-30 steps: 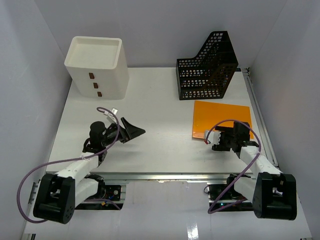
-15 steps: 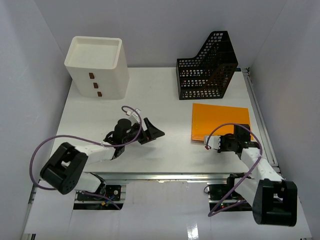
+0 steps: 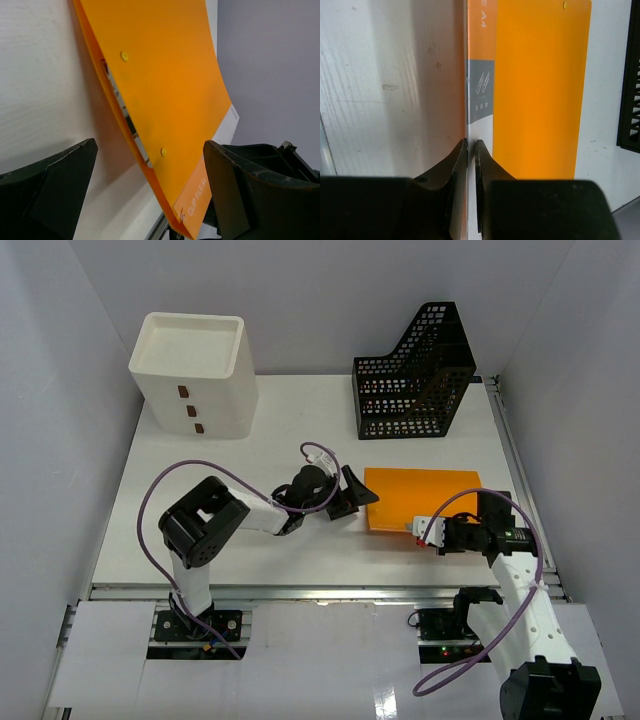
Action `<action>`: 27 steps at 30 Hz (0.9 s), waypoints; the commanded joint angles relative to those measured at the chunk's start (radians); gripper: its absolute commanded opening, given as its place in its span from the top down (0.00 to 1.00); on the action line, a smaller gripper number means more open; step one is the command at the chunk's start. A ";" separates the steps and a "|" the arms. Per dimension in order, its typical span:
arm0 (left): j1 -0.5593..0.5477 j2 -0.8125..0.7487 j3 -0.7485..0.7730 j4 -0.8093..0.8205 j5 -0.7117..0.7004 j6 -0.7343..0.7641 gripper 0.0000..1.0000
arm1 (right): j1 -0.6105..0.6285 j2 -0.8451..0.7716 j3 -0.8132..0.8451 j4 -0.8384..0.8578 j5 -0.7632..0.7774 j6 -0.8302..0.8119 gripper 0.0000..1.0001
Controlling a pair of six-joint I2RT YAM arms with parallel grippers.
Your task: Organize the desk
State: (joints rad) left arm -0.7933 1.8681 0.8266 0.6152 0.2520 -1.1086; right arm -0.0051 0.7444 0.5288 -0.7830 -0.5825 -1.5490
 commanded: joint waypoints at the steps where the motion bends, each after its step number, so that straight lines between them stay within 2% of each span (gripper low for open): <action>1: -0.031 0.017 0.071 -0.016 -0.014 -0.031 0.02 | 0.004 -0.027 0.057 -0.059 -0.122 0.053 0.92; 3: -0.034 0.035 0.076 0.010 -0.001 -0.056 0.09 | 0.004 -0.028 0.058 -0.057 -0.142 0.060 0.92; 6: -0.035 0.069 0.090 0.050 0.046 -0.115 0.28 | 0.004 -0.028 0.053 -0.048 -0.162 0.073 0.92; 8: -0.035 0.097 0.099 0.082 0.097 -0.150 0.38 | 0.004 -0.036 0.047 -0.038 -0.178 0.084 0.92; 13: -0.038 0.106 0.065 0.172 0.115 -0.198 0.61 | 0.004 -0.071 0.041 -0.043 -0.212 0.094 0.92; 15: -0.037 0.085 0.049 0.185 0.113 -0.185 0.73 | 0.004 -0.086 0.037 -0.059 -0.222 0.086 0.90; 17: -0.037 0.050 0.044 0.178 0.109 -0.156 0.87 | 0.004 -0.097 0.035 -0.071 -0.233 0.077 0.85; 19: -0.037 0.019 0.049 0.144 0.103 -0.110 0.97 | 0.004 -0.113 0.036 -0.085 -0.244 0.072 0.72; 23: -0.035 -0.086 0.068 0.019 0.081 0.010 1.00 | 0.004 -0.142 0.054 -0.088 -0.260 0.102 0.45; 27: -0.035 -0.214 0.122 -0.202 0.011 0.259 1.00 | 0.004 -0.150 0.130 -0.093 -0.303 0.210 0.35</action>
State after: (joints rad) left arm -0.8225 1.8443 0.8776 0.6187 0.3224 -1.1332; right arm -0.0051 0.6074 0.5561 -0.8743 -0.7937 -1.4412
